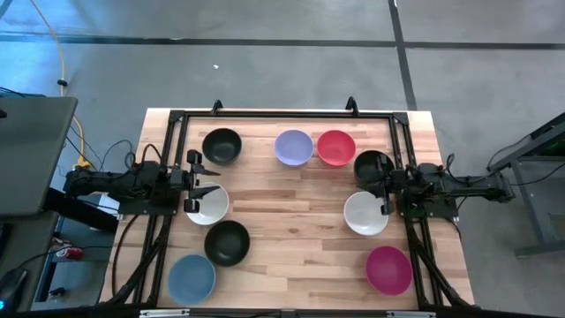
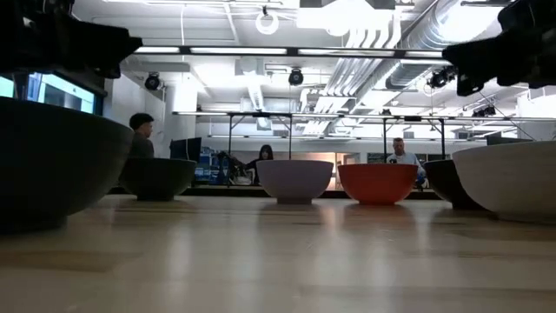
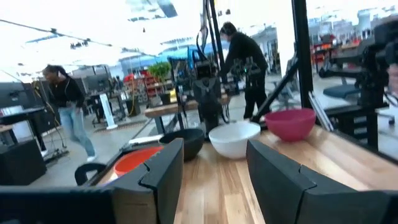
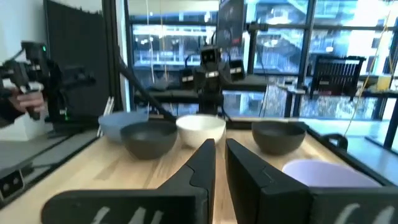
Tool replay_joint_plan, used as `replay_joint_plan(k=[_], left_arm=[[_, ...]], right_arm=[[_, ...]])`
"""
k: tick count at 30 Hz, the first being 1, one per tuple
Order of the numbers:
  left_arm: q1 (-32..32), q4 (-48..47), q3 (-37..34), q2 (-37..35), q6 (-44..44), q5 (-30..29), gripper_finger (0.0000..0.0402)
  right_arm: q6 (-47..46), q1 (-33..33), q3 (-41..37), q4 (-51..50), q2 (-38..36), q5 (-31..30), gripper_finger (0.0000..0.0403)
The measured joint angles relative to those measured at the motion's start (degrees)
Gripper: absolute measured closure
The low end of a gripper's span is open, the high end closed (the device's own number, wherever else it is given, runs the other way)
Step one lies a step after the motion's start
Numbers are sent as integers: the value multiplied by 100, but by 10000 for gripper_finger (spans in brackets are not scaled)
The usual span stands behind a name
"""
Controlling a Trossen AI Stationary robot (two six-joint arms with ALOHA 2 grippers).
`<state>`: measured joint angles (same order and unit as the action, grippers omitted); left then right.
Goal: Nest bowls inside each other
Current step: Stack the orange bowl on top of the purple bowl
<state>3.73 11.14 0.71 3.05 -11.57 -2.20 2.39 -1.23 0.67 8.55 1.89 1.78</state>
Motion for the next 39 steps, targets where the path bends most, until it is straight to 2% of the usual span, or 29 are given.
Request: replay_joint_plan(k=[15, 20, 24, 31, 36, 39], left_arm=[[-4, 320, 0, 0, 428, 14, 238], [-4, 183, 0, 0, 840, 40, 238], [-2, 75, 0, 0, 649, -70, 238], [0, 66, 0, 2, 401, -87, 238], [0, 22, 0, 1, 386, -85, 238], [0, 24, 0, 1, 388, -103, 238]], right_arm=[[-675, 3, 2, 430, 2, 146, 373], [-741, 113, 11, 352, 2, -317, 373], [-787, 342, 489, -643, 4, -744, 373], [-1138, 610, 1883, -1998, 282, -872, 373], [-1920, 625, 2943, -3173, 1004, -1277, 373], [-1887, 625, 3840, -4705, 1762, -1440, 373]])
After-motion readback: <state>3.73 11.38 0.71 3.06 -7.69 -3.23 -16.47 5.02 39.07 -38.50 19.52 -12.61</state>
